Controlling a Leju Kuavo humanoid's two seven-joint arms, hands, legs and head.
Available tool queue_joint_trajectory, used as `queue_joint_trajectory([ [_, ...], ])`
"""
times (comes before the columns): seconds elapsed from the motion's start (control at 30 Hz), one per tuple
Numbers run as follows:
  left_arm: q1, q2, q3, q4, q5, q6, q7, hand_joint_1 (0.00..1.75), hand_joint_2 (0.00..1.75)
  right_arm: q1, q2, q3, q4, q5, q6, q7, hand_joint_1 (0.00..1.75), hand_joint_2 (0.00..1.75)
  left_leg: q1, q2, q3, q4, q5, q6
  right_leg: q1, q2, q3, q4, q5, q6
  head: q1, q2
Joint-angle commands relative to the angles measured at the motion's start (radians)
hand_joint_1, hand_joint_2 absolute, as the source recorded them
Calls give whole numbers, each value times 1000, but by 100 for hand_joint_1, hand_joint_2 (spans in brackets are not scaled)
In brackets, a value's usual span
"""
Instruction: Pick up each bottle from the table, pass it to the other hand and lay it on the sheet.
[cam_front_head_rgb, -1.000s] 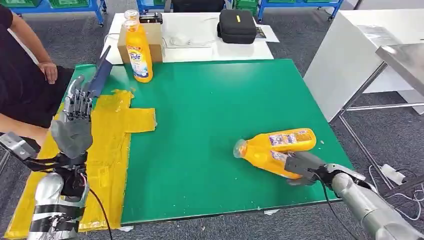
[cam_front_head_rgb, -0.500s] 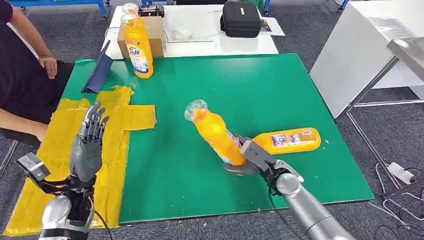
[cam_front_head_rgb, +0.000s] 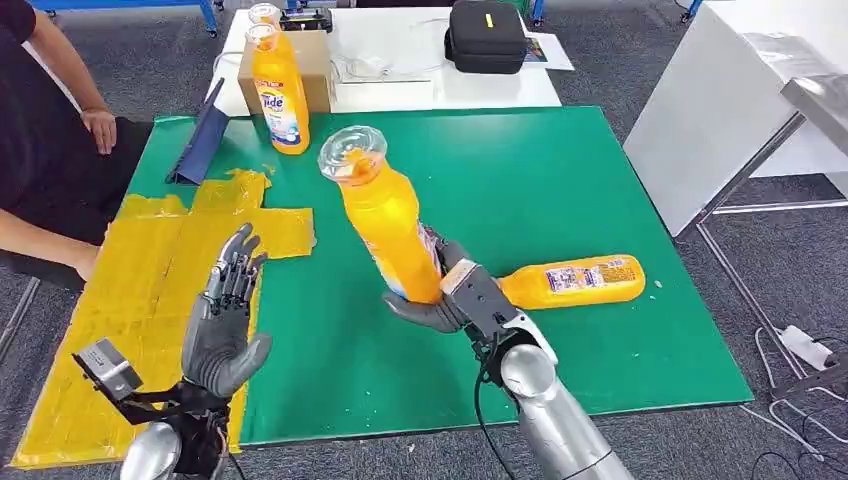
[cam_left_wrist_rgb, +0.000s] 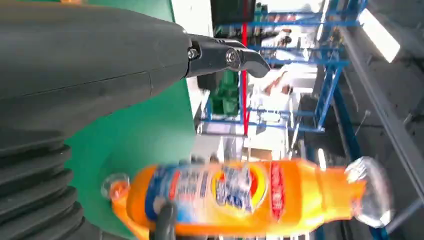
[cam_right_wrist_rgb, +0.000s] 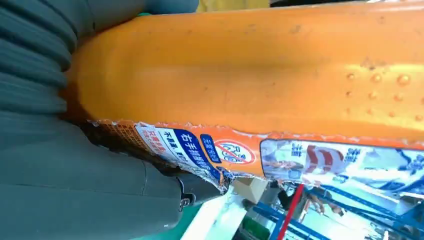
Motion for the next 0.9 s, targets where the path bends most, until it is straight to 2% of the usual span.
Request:
queue_joint_trajectory([
  [0.03, -20, 17, -104, 32, 31, 23, 31, 0, 175, -99, 90, 112, 174, 36, -6, 19, 175, 175, -2, 1, 3, -1, -1, 1, -2, 4, 1, 1, -1, -1, 0, 0],
  [0.2, -26, 21, -110, 38, 47, 18, 39, 0, 175, -107, 108, 165, 233, 54, -2, 25, 175, 175, -2, 0, 4, -2, -1, 1, -2, 4, 1, 1, -1, -2, 0, 0],
  [0.23, -27, 22, -111, 39, 52, 16, 40, 0, 175, -107, 114, 189, 260, 65, -1, 25, 175, 175, -3, 0, 5, -2, -1, 2, -3, 4, 1, 2, -1, -2, 0, 0],
  [0.27, -26, 20, -110, 34, 63, 15, 48, 0, 175, -97, 144, 289, 377, 171, -59, 22, 175, 175, -2, 0, 5, -2, 0, 1, -2, 3, 1, 1, -1, -2, 0, 0],
  [0.3, -25, 20, -113, 32, 64, 11, 49, 0, 175, -87, 157, 311, 409, 195, -69, 17, 175, 175, -1, 0, 5, -3, 0, 1, -1, 3, 1, 1, -1, -2, 0, 0],
  [0.4, -24, 19, -117, 30, 65, 10, 52, 0, 175, -70, 175, 333, 453, 210, -81, 7, 175, 175, -3, -1, 7, -4, 0, 1, -3, 3, 3, 1, -2, -3, 0, 0],
  [0.43, -24, 20, -118, 30, 65, 9, 53, 0, 175, -76, 178, 340, 472, 213, -77, 10, 175, 175, -1, -1, 4, -2, 0, 1, -1, 2, 1, 1, -2, -2, 0, 0],
  [0.63, -42, 21, -142, 46, 82, 27, 66, 0, 175, -60, 234, 443, 655, 266, -63, -21, 175, 175, -2, -3, 5, -4, 0, 1, -2, 0, 2, 0, -3, -3, 1, 0],
  [0.9, -44, 20, -133, 48, 92, 28, 68, 0, 175, -71, 230, 448, 657, 267, -52, -26, 175, 175, -2, -6, 2, -2, 0, 1, -2, -2, -1, 2, -3, -3, 0, 0],
])
